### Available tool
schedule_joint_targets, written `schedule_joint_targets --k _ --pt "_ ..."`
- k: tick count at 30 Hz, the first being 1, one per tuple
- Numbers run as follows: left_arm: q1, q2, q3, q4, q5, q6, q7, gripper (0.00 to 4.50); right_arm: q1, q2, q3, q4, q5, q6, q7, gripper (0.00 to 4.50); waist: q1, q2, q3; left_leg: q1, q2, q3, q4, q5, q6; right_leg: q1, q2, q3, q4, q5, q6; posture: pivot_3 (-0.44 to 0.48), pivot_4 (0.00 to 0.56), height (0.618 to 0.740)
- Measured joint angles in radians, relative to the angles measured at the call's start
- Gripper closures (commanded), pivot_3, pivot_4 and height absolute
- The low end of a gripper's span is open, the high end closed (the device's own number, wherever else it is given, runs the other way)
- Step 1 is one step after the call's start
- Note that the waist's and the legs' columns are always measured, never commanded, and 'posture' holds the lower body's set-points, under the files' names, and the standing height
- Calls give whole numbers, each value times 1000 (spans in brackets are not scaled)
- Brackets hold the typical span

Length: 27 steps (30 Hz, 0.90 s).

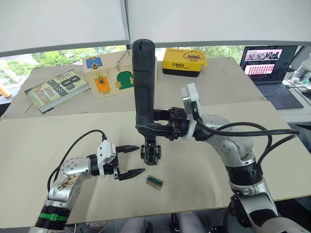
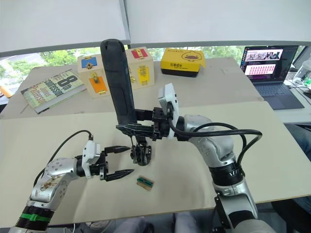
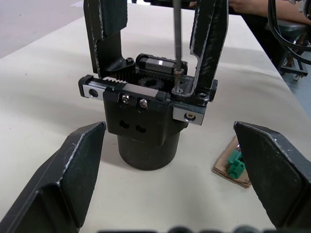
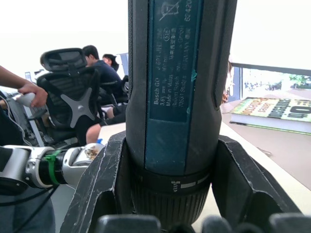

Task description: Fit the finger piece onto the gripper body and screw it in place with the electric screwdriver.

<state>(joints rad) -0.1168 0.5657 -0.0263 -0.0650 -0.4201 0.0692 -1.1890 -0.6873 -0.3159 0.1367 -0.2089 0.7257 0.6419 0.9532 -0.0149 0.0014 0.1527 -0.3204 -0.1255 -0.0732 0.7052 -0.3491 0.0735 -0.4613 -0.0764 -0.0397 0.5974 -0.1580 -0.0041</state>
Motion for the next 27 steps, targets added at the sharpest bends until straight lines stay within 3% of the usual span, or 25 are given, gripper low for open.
schedule_joint_targets --k 27 --pt "4 -3 -4 0 0 0 10 0 -14 -9 1 16 -1 6 4 2598 0 0 0 0 0 0 0 0 0 0 0 0 0 0 0 0 150 740"
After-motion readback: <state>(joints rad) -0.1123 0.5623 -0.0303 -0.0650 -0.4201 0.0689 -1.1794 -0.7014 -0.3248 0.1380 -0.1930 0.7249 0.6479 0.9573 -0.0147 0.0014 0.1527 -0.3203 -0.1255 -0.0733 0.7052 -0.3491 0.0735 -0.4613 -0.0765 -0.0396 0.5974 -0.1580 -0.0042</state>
